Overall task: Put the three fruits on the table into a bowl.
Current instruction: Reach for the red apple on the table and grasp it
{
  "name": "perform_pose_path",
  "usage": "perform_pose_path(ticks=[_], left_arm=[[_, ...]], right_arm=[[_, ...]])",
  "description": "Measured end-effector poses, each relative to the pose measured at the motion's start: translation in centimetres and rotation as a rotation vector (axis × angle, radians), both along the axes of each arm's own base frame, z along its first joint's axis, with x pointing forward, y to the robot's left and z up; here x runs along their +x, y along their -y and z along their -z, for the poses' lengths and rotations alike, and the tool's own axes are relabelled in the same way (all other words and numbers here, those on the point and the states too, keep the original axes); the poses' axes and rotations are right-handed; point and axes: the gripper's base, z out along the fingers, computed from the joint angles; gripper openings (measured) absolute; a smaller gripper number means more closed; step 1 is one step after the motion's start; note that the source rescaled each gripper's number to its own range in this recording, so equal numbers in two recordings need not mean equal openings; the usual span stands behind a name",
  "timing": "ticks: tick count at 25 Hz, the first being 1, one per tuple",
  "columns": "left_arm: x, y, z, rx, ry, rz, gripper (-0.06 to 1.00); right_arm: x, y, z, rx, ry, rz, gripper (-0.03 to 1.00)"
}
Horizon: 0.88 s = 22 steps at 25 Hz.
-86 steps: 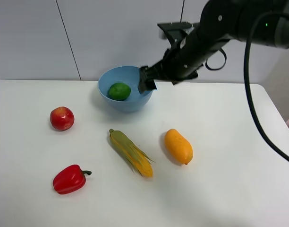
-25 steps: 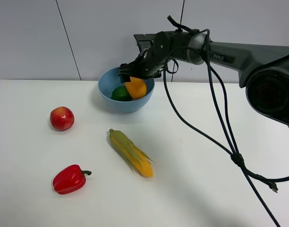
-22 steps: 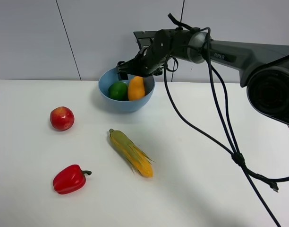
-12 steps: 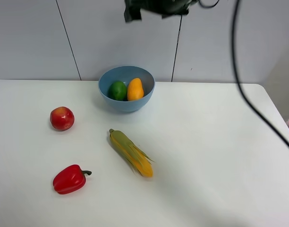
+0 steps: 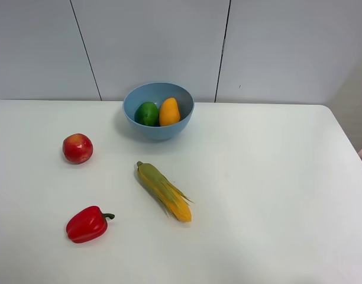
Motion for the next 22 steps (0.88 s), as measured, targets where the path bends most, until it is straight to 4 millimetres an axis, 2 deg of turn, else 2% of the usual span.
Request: perform_pose_path(ticks=[2,3,5,9,10,13,15,19,22], left_arm=[[0.0,0.0,0.0,0.0,0.0,0.0,1.0],[0.0,0.0,0.0,0.0,0.0,0.0,1.0],[0.0,0.0,0.0,0.0,0.0,0.0,1.0],[0.0,0.0,0.0,0.0,0.0,0.0,1.0],[0.0,0.0,0.0,0.0,0.0,0.0,1.0],[0.0,0.0,0.0,0.0,0.0,0.0,1.0],[0.0,0.0,0.0,0.0,0.0,0.0,1.0],[0.0,0.0,0.0,0.0,0.0,0.0,1.0],[0.0,0.0,0.0,0.0,0.0,0.0,1.0]], right_arm=[[-3.6,2.4,2.0,0.013,-0.006,0.092,0.85],[-5.1,3.3,3.5,0.015,-0.027,0.141,0.85],[-9.4,4.5,5.9,0.03,-0.025,0.224,0.85],[-16.5,4.9,12.4,0.036,-0.037,0.305,0.85],[-17.5,4.8,13.7,0.036,-0.036,0.307,0.85],[-19.8,4.6,17.1,0.041,-0.037,0.304,0.85],[-20.1,4.6,18.7,0.039,-0.064,0.304,0.85],[-19.1,4.7,21.0,0.031,-0.144,0.306,0.85],[-18.8,4.7,21.6,0.029,-0.164,0.306,0.85]])
